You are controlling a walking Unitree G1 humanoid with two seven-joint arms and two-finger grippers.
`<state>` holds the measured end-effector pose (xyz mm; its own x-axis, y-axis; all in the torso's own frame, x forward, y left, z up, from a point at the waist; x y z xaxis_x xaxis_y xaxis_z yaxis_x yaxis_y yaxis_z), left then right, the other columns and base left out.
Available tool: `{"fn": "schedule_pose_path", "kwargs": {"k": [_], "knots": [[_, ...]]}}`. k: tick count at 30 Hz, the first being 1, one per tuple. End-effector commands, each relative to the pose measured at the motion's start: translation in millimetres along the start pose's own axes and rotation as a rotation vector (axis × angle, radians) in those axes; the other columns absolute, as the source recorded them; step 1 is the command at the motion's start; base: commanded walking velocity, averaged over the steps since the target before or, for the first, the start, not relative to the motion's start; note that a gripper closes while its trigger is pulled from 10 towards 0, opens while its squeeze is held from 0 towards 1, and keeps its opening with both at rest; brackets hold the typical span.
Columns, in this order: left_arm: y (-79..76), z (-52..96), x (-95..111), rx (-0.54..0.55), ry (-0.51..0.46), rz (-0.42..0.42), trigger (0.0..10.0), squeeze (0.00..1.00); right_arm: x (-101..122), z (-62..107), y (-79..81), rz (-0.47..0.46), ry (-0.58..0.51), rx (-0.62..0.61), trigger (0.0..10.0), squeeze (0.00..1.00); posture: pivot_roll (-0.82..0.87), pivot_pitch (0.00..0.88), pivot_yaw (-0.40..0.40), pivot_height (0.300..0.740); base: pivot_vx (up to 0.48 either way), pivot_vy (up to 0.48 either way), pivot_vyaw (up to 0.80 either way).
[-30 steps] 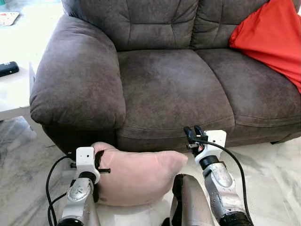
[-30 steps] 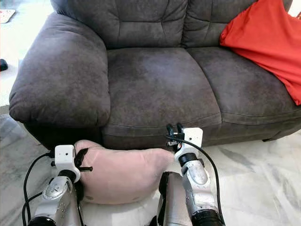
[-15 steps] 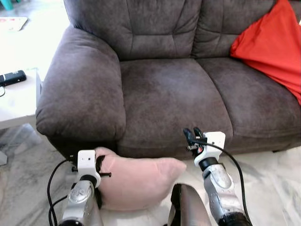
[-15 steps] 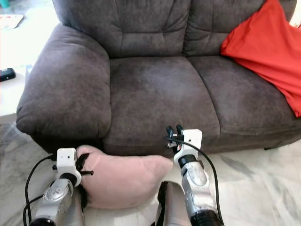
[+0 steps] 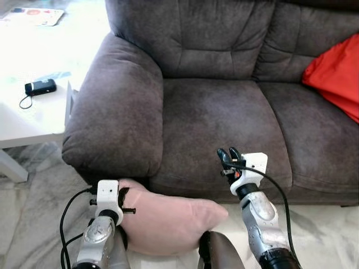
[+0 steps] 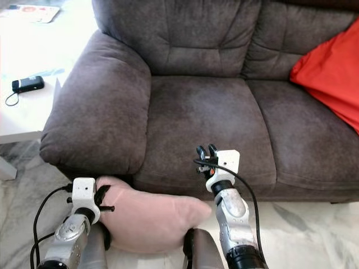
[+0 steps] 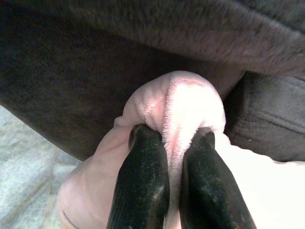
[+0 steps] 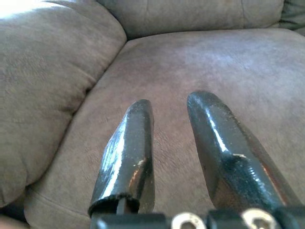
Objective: Move the pillow to the sofa from floor
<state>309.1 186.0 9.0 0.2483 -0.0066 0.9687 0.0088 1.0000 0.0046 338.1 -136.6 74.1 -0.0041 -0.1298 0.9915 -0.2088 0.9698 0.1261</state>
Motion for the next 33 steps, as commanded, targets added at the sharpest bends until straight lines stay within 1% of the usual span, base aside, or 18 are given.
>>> {"fn": "schedule_pose_path", "kwargs": {"k": [1,11,33], "knots": [[11.9,-14.9,71.9,0.045,-0.281,-0.009,10.0,0.0,-2.5,1.7,-3.9,-0.009,0.006,-0.015,10.0,0.0,0.08,0.0,-0.078,0.619,0.0,0.0,0.0],[10.7,-15.3,73.3,0.041,-0.287,-0.007,10.0,0.0,-1.6,0.1,-3.2,-0.019,-0.002,-0.016,10.0,0.0,0.08,0.0,-0.078,0.619,0.0,0.0,0.0],[8.1,-14.6,74.6,0.031,-0.3,0.004,10.0,0.0,0.3,-1.7,-4.9,-0.016,-0.007,-0.019,10.0,0.0,0.08,0.0,-0.083,0.619,-0.266,0.0,0.0]]}}
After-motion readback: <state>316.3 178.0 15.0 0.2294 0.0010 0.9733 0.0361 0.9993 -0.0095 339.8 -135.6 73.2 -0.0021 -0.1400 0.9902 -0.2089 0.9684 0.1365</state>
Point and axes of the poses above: a point about 5 cm out from each wrist's last joint towards the gripper, its own z axis pointing back from the gripper into the wrist, its own x axis along the axis of the wrist's last joint, y = z × x, the point moved 3 cm from there along -z, pointing out of the wrist towards the gripper
